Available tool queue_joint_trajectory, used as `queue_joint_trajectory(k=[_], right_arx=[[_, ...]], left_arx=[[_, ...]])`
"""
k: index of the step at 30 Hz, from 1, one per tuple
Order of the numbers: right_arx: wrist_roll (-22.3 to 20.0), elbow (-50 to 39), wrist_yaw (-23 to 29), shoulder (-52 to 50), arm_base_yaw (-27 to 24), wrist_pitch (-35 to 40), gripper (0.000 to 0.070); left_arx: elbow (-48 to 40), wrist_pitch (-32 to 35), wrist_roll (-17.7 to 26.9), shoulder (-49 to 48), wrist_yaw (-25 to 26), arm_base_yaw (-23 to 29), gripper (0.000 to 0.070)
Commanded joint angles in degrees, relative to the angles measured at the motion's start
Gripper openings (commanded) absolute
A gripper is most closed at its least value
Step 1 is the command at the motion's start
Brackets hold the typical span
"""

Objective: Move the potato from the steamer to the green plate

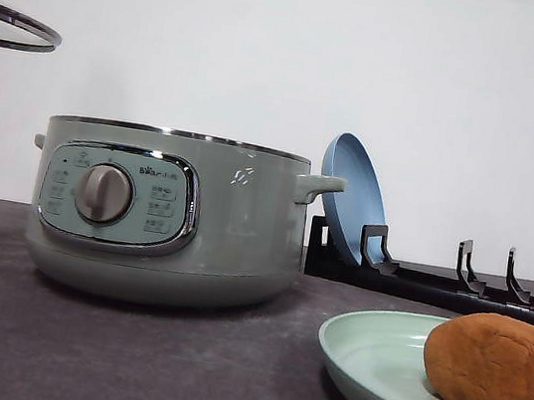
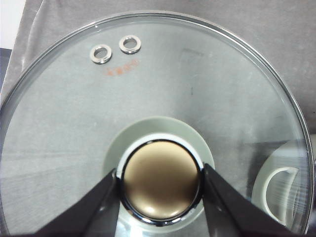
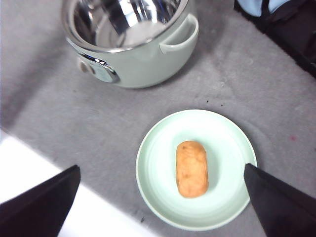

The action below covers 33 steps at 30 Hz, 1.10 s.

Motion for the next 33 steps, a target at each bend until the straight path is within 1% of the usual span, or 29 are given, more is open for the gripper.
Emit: queue_joint_trajectory(k=[1,4,7,11,14,16,19,28,33], right_arx=[[2.9,1.7,0.1,-1.9,0.5,-0.6,0.0688],[4.9,2.1,0.8,-6.5,0.5,-0.7,0.0688],[6.5,2.1,3.9,-10.4,0.5,-0.7,0.0688],[7.2,2.1,7.1,-13.9,0.5,-0.7,0.0688],[7.4,2.1,9.4,-15.2,0.5,-0.7,0.0687],[7.3,2.1,10.4,-15.6,0.5,-0.7,0.0687],[7.3,2.1,10.4,-15.6,0.5,-0.7,0.0687],[6.9,2.1,10.8,-15.5,0.5,-0.7,0.0687],[6.9,2.1,11.9,-15.5,0.5,-0.2,0.0687]], left_arx=[[1.9,-0.6,0.1,-0.7,0.4,0.0,0.0000],[1.9,-0.5,0.1,-0.7,0.6,-0.6,0.0000],[1.9,-0.5,0.0,-0.7,0.6,-1.3,0.0000],[1.8,-0.9,-0.3,-0.7,0.7,-3.5,0.0000],[1.8,-1.5,-0.4,-0.7,0.7,-6.3,0.0000],[1.6,-1.5,-0.5,-0.7,0.7,-8.6,0.0000],[1.2,-1.5,-0.5,-0.7,0.7,-12.6,0.0000],[0.6,-1.5,-0.5,-0.7,0.7,-26.7,0.0000],[0.6,-1.5,-0.5,-0.7,0.6,-33.1,0.0000]])
